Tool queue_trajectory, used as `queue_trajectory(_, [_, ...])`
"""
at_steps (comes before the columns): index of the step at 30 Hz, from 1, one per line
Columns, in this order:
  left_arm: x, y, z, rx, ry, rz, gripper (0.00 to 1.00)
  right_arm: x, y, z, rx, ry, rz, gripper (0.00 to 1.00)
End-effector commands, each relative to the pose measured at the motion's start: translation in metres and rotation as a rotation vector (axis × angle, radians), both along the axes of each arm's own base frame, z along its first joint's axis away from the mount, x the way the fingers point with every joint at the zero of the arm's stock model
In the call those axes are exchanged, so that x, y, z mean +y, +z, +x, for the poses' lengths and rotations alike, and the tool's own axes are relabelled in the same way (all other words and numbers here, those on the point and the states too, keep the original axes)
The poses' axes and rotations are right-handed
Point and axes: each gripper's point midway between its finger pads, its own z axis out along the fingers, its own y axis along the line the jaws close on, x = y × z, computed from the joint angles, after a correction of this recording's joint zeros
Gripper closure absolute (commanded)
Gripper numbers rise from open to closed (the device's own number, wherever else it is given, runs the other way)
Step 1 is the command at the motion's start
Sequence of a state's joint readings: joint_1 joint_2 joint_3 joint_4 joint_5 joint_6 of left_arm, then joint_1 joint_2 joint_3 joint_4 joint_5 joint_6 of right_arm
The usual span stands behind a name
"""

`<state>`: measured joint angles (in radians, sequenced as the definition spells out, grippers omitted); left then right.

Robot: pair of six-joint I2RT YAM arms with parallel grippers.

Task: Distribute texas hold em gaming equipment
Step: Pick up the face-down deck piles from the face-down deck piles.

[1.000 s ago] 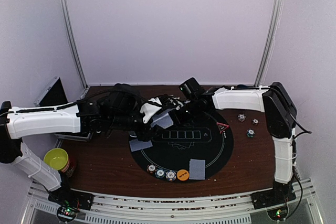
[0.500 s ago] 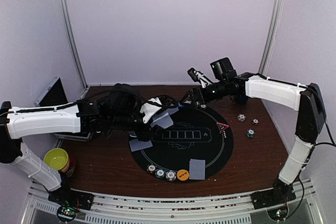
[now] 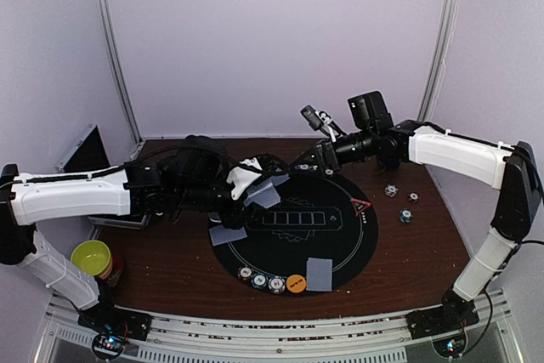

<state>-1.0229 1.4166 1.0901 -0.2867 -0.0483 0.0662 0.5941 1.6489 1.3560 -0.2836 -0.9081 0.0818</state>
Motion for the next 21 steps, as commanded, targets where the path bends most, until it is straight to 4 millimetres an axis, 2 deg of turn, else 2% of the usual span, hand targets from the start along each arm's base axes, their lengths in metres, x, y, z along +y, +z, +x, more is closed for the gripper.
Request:
queue_trajectory(1, [-0.006, 0.022, 0.002, -0.049, -0.007, -0.057, 0.40, 0.018, 0.031, -0.030, -0.012, 0.122, 0.121, 0.05])
queue_trajectory(10, [-0.006, 0.023, 0.002, -0.052, -0.008, -0.060, 0.40, 0.043, 0.018, -0.046, 0.038, 0.159, 0.123, 0.09])
queue_trajectory(21, [-0.006, 0.024, 0.001, -0.051, -0.013, -0.061, 0.40, 0.056, -0.007, -0.038, 0.101, 0.125, 0.084, 0.13])
